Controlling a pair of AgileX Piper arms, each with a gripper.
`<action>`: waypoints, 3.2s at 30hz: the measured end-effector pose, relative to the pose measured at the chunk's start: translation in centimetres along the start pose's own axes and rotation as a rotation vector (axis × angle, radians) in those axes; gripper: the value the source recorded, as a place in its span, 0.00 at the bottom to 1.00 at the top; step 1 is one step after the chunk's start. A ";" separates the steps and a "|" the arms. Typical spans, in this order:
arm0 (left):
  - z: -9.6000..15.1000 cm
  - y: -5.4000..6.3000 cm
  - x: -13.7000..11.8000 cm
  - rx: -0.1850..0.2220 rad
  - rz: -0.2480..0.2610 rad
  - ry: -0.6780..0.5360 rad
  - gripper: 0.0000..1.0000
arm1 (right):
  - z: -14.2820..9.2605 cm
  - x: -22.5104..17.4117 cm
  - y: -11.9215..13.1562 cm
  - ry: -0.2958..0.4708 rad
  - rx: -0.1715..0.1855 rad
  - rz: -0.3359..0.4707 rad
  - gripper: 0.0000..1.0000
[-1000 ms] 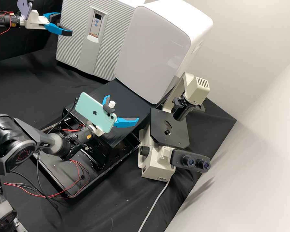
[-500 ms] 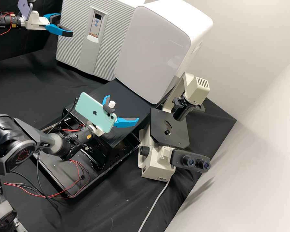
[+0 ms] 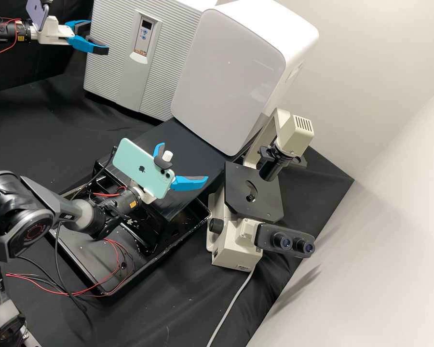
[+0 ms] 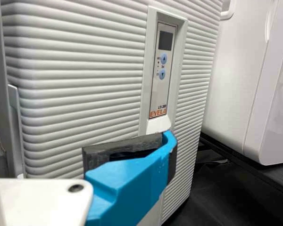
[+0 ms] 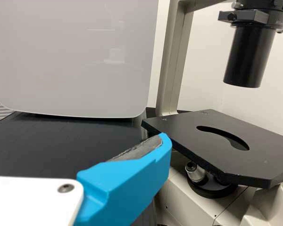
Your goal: Open the incubator door
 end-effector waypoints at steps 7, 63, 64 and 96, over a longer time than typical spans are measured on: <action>0.0 0.0 0.0 0.000 0.000 0.000 0.00 | 0.0 0.0 0.0 0.000 0.000 0.000 1.00; 0.3 -0.5 -1.2 -0.075 0.013 0.059 0.00 | 0.0 0.0 0.0 -0.001 0.000 -0.001 1.00; 0.5 -0.5 -1.2 -0.075 0.013 0.056 0.00 | 0.0 0.0 0.0 -0.001 0.000 -0.001 1.00; 9.4 -3.3 -7.8 -0.085 -0.059 -0.144 0.00 | 0.0 0.0 0.0 -0.001 0.000 -0.001 1.00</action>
